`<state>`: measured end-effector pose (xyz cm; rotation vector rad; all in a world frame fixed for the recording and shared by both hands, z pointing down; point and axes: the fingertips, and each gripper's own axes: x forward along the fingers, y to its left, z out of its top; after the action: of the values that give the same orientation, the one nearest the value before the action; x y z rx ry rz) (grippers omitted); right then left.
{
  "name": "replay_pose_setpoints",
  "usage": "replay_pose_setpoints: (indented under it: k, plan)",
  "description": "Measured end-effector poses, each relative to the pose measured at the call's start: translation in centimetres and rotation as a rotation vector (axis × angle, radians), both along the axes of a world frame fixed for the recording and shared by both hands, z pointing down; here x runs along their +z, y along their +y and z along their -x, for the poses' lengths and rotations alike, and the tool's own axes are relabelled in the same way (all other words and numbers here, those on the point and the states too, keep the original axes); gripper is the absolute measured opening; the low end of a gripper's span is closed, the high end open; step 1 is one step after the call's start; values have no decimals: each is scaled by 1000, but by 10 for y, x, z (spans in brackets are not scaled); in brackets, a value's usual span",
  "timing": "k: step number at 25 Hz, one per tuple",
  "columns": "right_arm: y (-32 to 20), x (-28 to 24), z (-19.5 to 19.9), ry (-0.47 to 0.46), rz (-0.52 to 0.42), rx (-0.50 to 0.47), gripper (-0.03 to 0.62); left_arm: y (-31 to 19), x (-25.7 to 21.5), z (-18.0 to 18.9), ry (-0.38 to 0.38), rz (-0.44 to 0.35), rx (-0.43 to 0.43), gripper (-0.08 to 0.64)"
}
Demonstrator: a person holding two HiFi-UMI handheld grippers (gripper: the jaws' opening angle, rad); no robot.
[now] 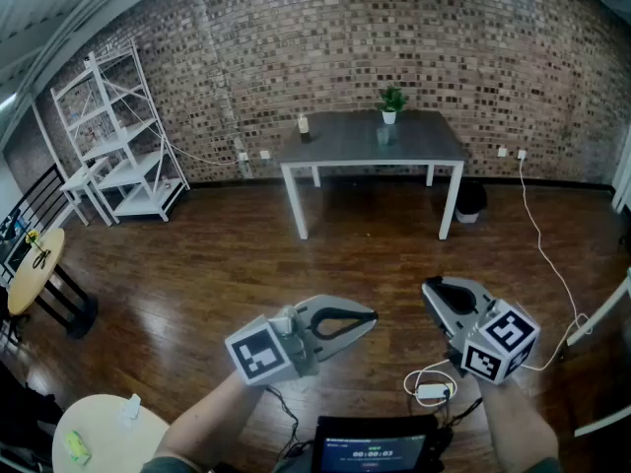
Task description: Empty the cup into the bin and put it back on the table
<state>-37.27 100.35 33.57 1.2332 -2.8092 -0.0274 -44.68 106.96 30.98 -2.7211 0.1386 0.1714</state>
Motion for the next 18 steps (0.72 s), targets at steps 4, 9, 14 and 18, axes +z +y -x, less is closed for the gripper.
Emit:
replay_pose_setpoints:
  k: [4, 9, 14, 18]
  plan:
    - [8, 3, -7, 20, -6, -9, 3, 11, 9, -8, -26, 24, -4, 2]
    - [-14, 11, -20, 7, 22, -7, 3, -4, 13, -15, 18, 68, -25, 2]
    - [-47, 19, -31, -14, 30, 17, 3, -32, 30, -19, -9, 94, -21, 2]
    - [-83, 20, -30, -27, 29, 35, 3, -71, 28, -13, 0, 86, -18, 2]
